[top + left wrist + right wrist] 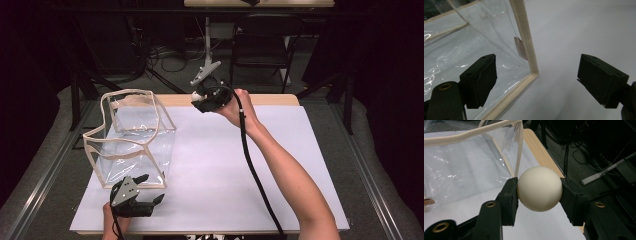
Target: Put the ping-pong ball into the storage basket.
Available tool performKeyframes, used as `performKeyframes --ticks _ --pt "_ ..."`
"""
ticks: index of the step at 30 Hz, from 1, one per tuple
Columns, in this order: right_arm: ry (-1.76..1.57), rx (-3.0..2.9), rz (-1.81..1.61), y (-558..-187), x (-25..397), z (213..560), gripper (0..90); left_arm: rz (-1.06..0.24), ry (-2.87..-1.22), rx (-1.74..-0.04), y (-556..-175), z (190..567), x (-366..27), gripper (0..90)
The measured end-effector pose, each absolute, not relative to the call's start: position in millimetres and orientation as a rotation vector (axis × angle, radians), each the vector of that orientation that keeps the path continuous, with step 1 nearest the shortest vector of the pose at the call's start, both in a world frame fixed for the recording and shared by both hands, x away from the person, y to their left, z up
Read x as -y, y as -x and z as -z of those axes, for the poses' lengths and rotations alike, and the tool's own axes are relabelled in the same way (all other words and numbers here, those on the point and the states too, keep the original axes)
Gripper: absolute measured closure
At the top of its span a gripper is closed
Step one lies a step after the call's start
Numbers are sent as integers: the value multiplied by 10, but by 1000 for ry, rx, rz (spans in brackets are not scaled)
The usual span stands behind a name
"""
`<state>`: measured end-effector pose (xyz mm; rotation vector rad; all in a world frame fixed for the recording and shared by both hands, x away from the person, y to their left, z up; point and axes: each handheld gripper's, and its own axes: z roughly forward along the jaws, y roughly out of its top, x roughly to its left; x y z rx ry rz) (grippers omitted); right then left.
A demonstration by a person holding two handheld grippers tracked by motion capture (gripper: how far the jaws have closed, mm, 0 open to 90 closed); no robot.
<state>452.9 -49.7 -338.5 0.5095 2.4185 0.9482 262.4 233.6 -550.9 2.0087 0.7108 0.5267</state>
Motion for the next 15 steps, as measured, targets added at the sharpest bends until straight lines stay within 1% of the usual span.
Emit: performKeyframes --ticks 15 --pt "-486 -2429 -938 -4551 360 3347 509 -522 -2010 -709 -2627 5509 -2336 161"
